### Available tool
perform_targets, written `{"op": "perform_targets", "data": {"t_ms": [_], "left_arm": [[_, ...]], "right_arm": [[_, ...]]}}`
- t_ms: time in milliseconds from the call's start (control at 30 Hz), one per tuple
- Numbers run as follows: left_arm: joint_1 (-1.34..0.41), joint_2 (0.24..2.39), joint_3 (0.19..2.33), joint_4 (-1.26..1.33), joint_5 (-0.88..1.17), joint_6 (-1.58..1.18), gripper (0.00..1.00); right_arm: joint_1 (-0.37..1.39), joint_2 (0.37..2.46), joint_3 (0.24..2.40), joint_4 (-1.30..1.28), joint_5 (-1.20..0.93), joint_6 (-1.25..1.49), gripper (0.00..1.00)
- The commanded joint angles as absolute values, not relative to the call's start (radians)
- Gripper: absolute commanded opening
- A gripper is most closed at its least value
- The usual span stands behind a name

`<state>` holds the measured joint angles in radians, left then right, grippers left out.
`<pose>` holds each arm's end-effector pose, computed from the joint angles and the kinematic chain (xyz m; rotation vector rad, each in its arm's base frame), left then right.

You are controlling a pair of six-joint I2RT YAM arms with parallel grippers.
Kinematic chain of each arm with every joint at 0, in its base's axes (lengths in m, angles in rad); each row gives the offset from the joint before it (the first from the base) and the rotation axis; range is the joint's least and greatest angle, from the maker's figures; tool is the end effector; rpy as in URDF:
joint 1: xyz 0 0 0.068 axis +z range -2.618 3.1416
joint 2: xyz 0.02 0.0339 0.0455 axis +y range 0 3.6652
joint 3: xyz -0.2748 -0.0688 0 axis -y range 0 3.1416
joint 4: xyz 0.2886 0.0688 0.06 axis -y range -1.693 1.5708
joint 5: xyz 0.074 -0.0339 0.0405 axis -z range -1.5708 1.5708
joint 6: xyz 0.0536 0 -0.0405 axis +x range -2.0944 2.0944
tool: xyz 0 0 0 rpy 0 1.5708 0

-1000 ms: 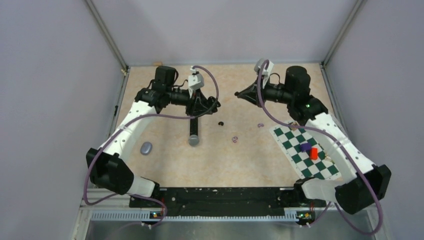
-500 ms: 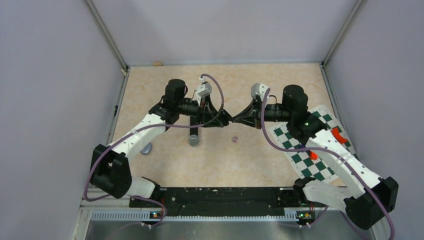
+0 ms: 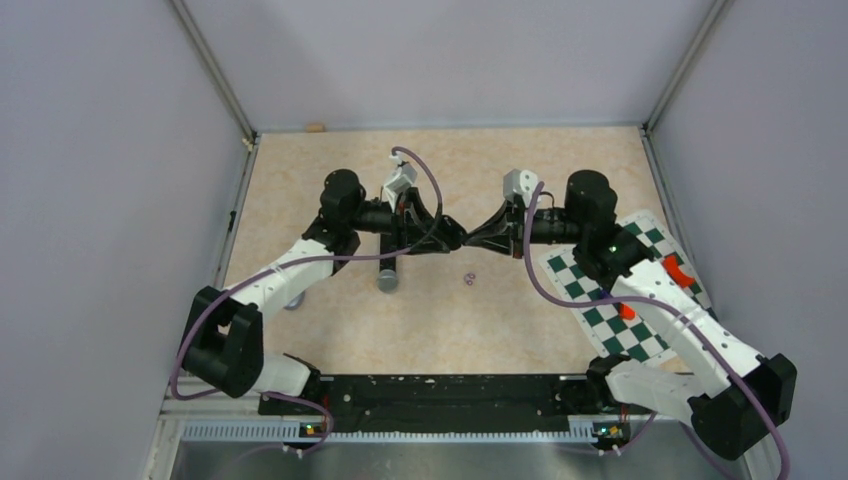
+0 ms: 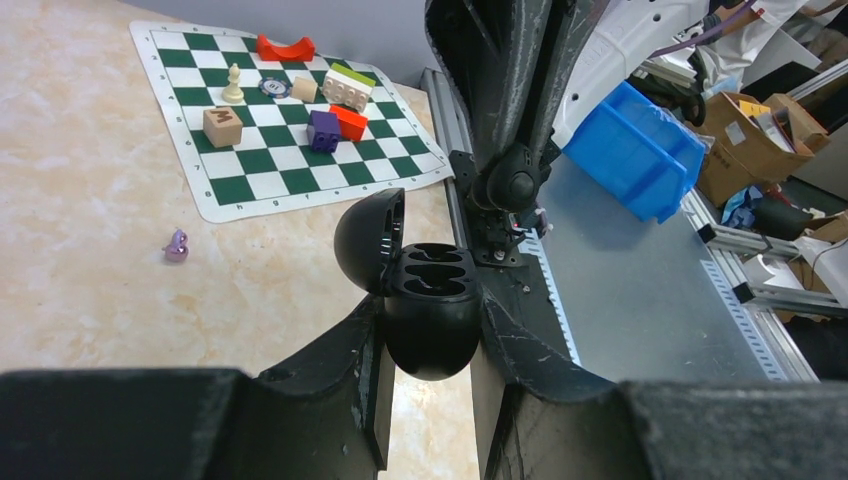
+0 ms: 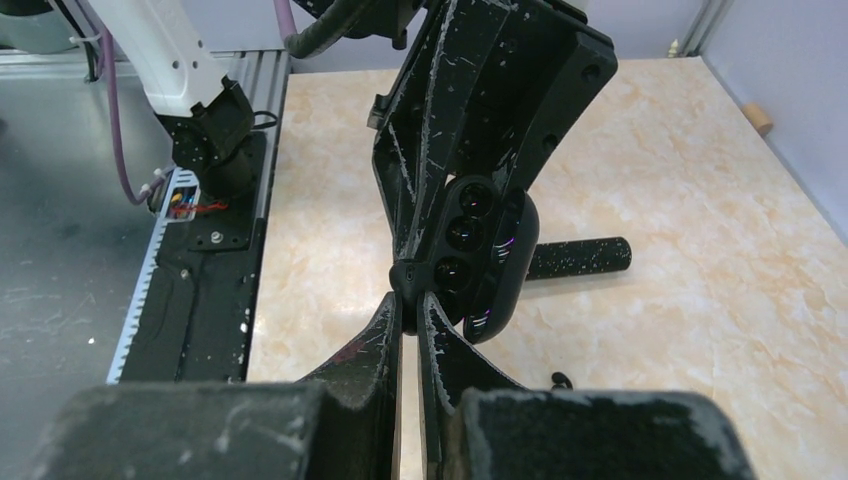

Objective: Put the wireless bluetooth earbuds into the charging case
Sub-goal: Insert the right earbud into the right side groove of the charging case.

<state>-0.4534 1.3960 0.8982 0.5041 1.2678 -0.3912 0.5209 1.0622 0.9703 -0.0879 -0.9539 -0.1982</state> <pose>0.2872 -0.1969 0.2996 1.1334 1.4364 -1.5930 0.2232 0.1785 0.3680 -1.2434 1.2908 1.0600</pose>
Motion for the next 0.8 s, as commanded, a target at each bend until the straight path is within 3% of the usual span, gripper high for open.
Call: {"op": "perform_targets", "data": {"t_ms": [0,600,767], "left_arm": [[-0.452,1.369,0.871,0.656,1.292,-0.451,0.00],[-0.462,1.375,0.903,0.525,1.273,-0.388,0.00],[-0.464,1.376,0.906,0.522,1.276,-0.387,0.06]], "right_arm": [[0.523,1.053,0.945,-0.009,-0.949,-0.188,0.04],[0.551,1.084,0.930,0.036,-0.872,-0.187,0.05],[0.553,1.091,0.927,0.035,-0.872,-0.191,0.05]]}}
